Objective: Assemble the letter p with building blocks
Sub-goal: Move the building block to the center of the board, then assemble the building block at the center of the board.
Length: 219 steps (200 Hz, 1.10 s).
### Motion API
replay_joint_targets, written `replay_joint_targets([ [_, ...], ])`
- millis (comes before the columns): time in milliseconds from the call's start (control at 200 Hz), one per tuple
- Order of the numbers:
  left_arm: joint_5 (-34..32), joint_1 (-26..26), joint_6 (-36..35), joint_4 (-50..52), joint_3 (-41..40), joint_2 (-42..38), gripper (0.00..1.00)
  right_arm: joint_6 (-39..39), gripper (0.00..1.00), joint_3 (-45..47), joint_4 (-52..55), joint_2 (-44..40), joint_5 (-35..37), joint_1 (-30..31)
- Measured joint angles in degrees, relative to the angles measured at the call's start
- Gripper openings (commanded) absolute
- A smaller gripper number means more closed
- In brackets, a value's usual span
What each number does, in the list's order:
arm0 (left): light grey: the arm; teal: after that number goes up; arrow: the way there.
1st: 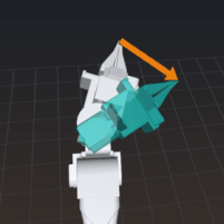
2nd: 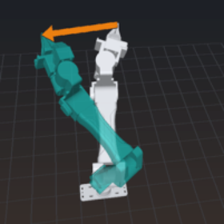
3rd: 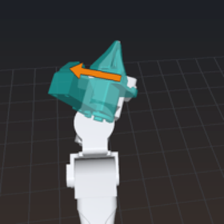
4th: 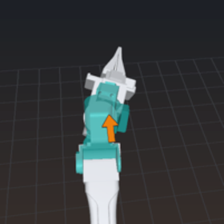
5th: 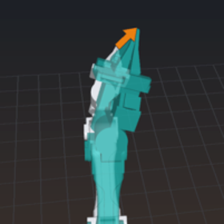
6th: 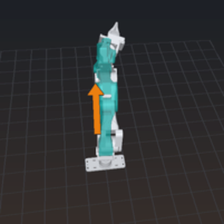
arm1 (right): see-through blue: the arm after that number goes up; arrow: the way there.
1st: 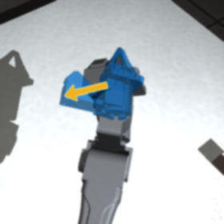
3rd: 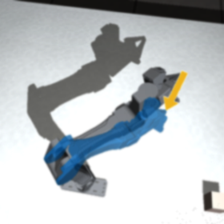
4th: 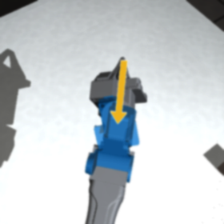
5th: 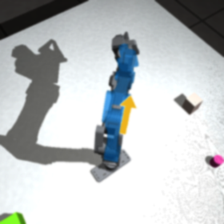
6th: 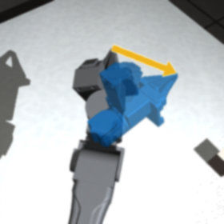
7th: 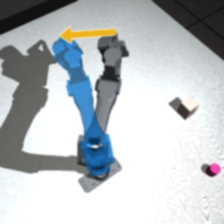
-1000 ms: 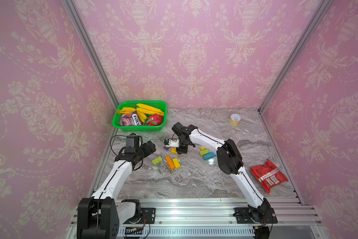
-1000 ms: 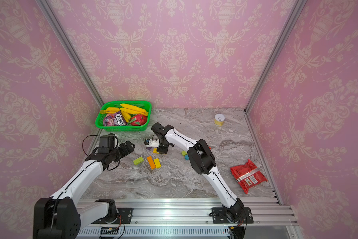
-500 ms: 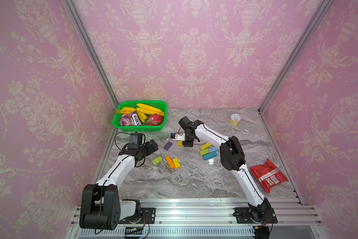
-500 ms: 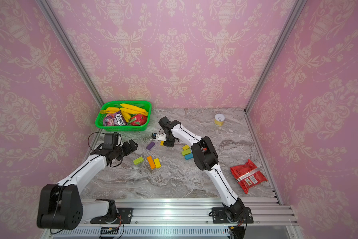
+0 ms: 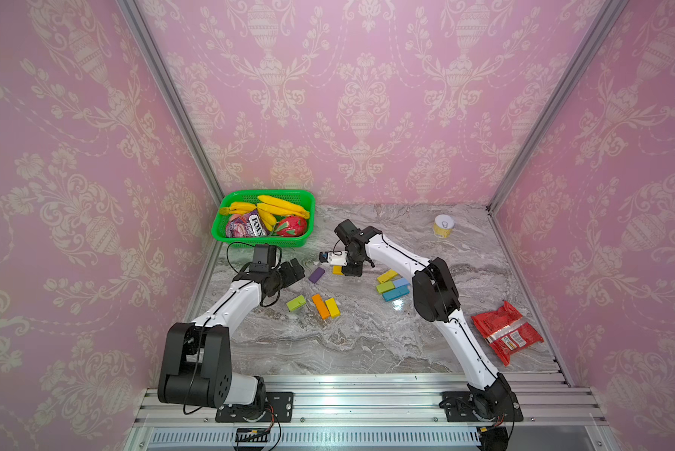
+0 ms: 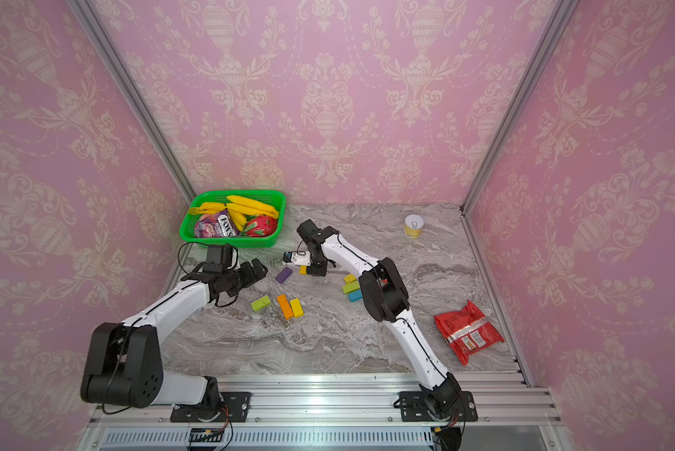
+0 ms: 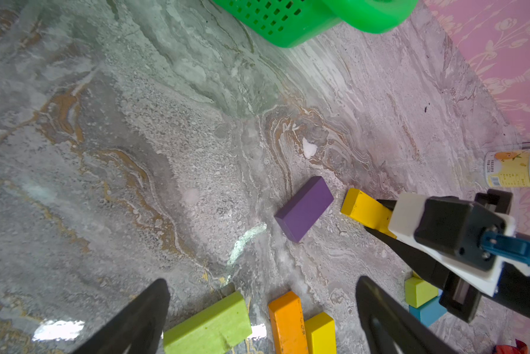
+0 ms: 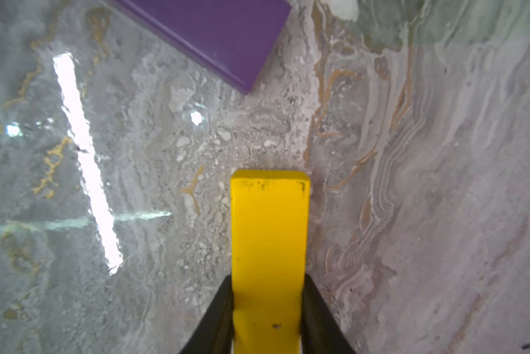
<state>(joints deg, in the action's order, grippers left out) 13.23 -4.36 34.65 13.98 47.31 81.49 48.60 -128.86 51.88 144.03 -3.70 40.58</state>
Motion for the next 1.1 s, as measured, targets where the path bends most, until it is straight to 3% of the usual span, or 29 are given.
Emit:
replay_joint_targets([
  [55,0.0,0.0,0.0,-0.2,0.0,0.5,0.98,0.0,0.42,-0.5,0.0,0.3,0.0,0.2],
  [125,0.0,0.0,0.0,-0.2,0.0,1.1,0.99,0.3,0.58,-0.8,-0.4,0.4,-0.2,0.5],
  [210,0.0,0.0,0.0,-0.3,0.2,1.9,0.99,-0.3,0.66,-0.8,-1.2,0.4,-0.5,0.7],
  [610,1.8,-0.1,1.0,-2.8,5.6,8.6,0.95,-8.9,0.69,11.6,-10.0,-8.1,-6.4,0.2],
  [705,2.3,-0.4,0.9,-2.8,8.0,11.0,0.94,-15.5,0.69,11.7,-11.1,-11.5,-9.1,0.2],
  [885,2.9,-0.7,0.4,-2.5,10.2,13.2,0.95,-35.9,0.72,5.4,-11.1,-13.3,-14.9,0.3],
  [1096,0.5,0.2,0.3,-1.3,9.1,7.9,0.99,-57.3,0.78,-0.6,-7.9,-10.1,-15.6,2.7],
])
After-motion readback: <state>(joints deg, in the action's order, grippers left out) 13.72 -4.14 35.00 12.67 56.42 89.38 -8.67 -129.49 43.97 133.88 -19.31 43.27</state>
